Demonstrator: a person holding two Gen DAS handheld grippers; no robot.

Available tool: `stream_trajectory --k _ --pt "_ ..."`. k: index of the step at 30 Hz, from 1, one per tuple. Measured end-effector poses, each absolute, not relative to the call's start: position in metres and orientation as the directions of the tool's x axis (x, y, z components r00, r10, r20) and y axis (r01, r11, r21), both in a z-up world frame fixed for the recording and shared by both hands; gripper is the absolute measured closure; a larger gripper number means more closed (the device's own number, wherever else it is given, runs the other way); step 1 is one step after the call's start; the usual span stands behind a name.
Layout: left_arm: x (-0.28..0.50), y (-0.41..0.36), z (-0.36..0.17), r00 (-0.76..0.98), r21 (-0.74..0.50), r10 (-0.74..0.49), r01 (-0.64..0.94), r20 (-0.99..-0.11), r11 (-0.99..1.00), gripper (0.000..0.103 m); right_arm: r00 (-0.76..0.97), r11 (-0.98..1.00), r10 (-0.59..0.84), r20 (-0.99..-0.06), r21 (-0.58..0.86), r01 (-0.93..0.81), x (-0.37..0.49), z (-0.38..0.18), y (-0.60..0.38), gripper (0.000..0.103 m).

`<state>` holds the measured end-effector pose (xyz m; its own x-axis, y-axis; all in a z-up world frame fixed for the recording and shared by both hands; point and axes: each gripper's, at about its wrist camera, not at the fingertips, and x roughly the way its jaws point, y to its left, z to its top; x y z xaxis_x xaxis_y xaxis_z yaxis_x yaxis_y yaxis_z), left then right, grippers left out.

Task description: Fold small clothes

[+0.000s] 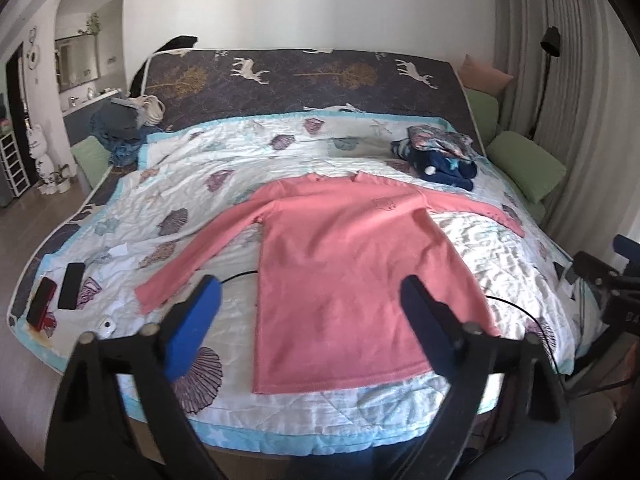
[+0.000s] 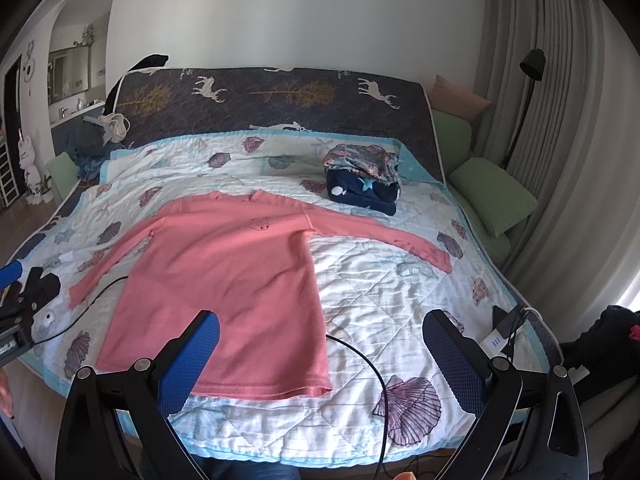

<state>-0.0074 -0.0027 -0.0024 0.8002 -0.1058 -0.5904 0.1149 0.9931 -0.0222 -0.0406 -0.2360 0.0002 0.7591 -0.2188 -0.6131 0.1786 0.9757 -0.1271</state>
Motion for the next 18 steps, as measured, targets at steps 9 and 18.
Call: stream_trajectory --k 9,18 --pt "-0.0073 0.0034 -0.0081 0.797 -0.036 -0.064 0.053 -0.601 0.998 0.017 0.759 0.976 -0.216 -0.614 -0.126 0.176 -0.0406 -0.0001 -0.2374 0.0" --pt "-0.0084 0.0001 -0.0089 0.792 0.013 -0.031 0.049 -0.609 0.999 0.017 0.75 0.976 -0.216 -0.625 -0.137 0.166 -0.0384 -0.0017 -0.2388 0.0"
